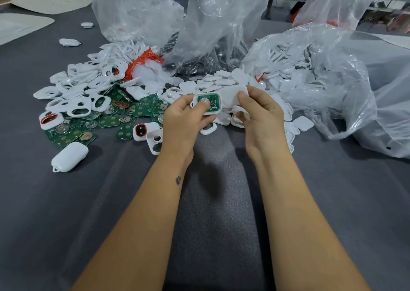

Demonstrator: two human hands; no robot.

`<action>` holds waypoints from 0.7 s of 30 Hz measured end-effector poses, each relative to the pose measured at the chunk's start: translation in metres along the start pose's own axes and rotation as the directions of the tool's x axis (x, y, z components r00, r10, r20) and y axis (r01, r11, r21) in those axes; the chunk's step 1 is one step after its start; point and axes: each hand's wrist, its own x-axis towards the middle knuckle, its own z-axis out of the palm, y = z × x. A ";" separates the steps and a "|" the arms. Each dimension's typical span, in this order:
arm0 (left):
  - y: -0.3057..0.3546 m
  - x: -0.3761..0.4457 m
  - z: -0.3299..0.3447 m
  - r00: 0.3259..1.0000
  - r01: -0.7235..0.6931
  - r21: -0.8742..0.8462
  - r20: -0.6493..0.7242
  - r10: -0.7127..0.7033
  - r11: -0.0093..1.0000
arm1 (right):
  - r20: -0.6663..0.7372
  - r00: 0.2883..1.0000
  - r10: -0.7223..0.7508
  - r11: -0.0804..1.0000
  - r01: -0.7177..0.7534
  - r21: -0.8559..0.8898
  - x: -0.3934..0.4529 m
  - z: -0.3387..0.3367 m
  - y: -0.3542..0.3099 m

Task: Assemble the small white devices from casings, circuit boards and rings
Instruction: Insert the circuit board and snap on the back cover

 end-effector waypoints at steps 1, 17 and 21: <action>0.000 0.000 0.000 1.000 0.007 0.000 0.008 -0.007 1.000 | 0.006 1.000 -0.004 1.000 0.004 0.001 0.000 0.000 0.000; 0.000 0.000 -0.001 0.992 0.120 -0.111 0.050 -0.115 0.987 | -0.051 0.997 -0.055 0.994 0.050 -0.097 0.005 -0.004 0.005; -0.001 0.002 -0.001 0.991 0.129 -0.134 0.048 -0.123 0.983 | -0.056 0.998 -0.017 0.999 0.016 -0.028 0.005 -0.003 0.003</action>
